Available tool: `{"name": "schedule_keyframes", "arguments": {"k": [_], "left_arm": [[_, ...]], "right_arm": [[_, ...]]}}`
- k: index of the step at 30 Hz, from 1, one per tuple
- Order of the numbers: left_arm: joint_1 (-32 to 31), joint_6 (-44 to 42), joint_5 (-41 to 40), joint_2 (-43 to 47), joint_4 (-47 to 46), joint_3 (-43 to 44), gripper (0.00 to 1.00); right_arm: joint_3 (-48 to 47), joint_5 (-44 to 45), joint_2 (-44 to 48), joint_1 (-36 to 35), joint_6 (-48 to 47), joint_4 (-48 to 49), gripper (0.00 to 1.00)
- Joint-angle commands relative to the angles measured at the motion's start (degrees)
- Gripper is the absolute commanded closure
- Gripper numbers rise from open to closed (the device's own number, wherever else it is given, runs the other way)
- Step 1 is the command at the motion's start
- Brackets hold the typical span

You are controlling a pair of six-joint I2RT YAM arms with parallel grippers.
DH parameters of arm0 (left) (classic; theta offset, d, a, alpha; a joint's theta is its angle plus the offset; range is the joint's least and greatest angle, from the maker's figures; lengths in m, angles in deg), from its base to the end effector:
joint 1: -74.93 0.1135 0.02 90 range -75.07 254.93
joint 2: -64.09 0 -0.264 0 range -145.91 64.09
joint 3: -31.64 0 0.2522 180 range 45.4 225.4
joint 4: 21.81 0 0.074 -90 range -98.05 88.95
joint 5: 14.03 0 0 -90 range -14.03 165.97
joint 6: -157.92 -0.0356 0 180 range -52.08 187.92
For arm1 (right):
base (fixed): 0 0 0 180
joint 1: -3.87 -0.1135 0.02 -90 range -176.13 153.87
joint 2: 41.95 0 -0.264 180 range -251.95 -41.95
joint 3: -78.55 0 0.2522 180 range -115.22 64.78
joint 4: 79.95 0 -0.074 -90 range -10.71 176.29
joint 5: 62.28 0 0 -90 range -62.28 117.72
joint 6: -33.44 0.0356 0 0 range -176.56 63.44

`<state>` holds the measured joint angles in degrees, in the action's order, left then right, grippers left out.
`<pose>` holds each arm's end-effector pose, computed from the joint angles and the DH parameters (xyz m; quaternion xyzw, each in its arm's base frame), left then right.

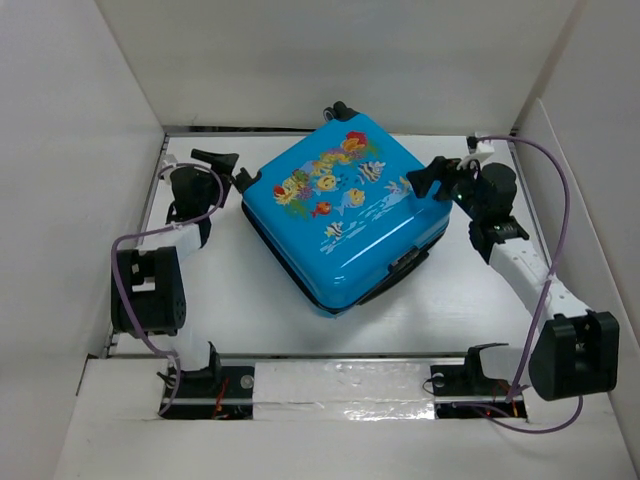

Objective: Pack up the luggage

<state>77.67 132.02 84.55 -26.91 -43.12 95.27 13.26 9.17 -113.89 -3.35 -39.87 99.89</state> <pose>0.3570 0.0118 0.2500 -0.3666 0.6464 -0.3881 0.5451 0.2919 0.0484 0.3225 -0.0457 0.7444 0.2536 0.6160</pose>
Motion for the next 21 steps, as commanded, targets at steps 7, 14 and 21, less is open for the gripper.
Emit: {"name": "schedule_keyframes", "arguments": {"k": [7,14,21], "left_arm": [[1.21,1.12,8.82,-5.06,-6.41,0.94,0.01],[1.21,5.24,10.58,-6.56,-17.38,-1.26,0.1],[-0.02,7.18,8.03,-4.71,-24.87,-3.81,0.28]], "right_arm": [[1.96,-2.72,3.56,-1.3,0.1,1.34,0.13],[2.13,-2.37,6.1,-2.53,0.01,0.02,0.13],[3.45,-2.11,10.15,-8.14,0.1,-1.56,0.14]]}}
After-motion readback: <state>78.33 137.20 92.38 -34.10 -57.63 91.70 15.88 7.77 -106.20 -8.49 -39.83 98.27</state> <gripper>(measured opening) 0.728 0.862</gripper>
